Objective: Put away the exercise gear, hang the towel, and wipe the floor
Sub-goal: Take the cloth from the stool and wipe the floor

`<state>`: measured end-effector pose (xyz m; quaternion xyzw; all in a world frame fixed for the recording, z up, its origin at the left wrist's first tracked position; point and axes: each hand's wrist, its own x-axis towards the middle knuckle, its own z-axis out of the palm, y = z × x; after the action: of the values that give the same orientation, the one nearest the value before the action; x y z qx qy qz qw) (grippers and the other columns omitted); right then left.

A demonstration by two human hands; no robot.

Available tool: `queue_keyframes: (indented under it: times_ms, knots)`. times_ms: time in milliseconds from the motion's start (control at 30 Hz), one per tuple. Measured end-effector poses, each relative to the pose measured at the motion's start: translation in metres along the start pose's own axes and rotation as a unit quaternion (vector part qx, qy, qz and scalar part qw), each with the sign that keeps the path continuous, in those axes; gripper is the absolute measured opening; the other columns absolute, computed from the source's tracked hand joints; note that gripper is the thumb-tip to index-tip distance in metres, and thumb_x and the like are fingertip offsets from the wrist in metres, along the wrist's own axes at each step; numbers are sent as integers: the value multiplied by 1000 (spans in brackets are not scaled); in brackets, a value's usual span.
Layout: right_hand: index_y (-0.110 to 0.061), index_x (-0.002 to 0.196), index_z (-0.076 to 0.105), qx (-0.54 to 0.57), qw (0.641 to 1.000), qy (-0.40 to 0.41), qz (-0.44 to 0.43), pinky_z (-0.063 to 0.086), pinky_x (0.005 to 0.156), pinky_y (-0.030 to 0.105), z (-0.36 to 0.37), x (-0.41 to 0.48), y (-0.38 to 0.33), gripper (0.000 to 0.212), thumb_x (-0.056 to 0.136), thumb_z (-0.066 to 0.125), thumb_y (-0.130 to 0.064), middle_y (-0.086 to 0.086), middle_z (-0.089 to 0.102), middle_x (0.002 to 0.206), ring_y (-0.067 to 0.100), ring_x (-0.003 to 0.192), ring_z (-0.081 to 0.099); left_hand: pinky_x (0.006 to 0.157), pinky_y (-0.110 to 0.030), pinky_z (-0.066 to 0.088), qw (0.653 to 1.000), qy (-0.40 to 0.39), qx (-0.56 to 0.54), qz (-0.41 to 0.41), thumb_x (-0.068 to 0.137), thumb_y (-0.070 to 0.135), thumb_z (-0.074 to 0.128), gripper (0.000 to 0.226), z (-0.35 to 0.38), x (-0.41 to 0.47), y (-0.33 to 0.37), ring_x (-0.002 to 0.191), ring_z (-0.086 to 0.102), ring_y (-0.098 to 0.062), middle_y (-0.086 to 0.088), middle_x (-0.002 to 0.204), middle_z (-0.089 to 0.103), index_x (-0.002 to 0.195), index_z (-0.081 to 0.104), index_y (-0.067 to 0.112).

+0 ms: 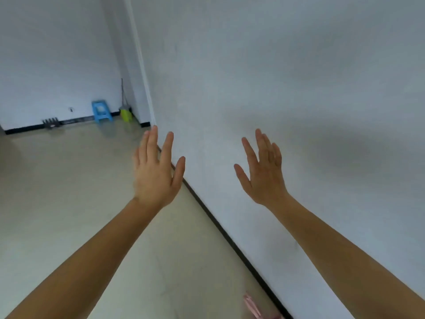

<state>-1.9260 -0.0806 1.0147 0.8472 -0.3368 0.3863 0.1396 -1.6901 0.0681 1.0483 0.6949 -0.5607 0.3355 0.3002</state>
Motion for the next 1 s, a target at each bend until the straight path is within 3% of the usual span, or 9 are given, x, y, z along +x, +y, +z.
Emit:
queue_keyframes:
  times_ms: [167,467,733,1000]
  knots:
    - [-12,157,31,70,996,14,-61,17,122,53,84,91,-135,64,103,46,-44,20,15,166,35,153,17,110,-56,30,992,-1,91,-90,102,46,35,61,-41,-23,-151,147,23,-40,-25,158,24,150,37,8]
    - [-14,157,31,164,978,-13,-128,17,122,53,209,203,-339,64,104,40,-47,20,15,166,34,152,21,107,-58,32,969,-6,209,-130,102,45,35,61,-80,-34,-365,145,25,-43,-26,157,26,148,40,6]
    - [-13,156,33,187,972,-26,-141,20,121,54,358,278,-403,64,103,43,-47,21,19,164,36,150,25,107,-57,32,967,-38,195,-162,102,47,32,62,18,-6,-504,145,27,-42,-25,157,28,148,40,7]
    - [-13,156,32,187,971,-83,-121,21,120,56,551,423,-455,64,102,39,-49,21,21,164,37,150,26,109,-60,32,954,-108,215,-179,101,51,28,64,145,105,-686,147,23,-40,-24,159,24,150,34,10]
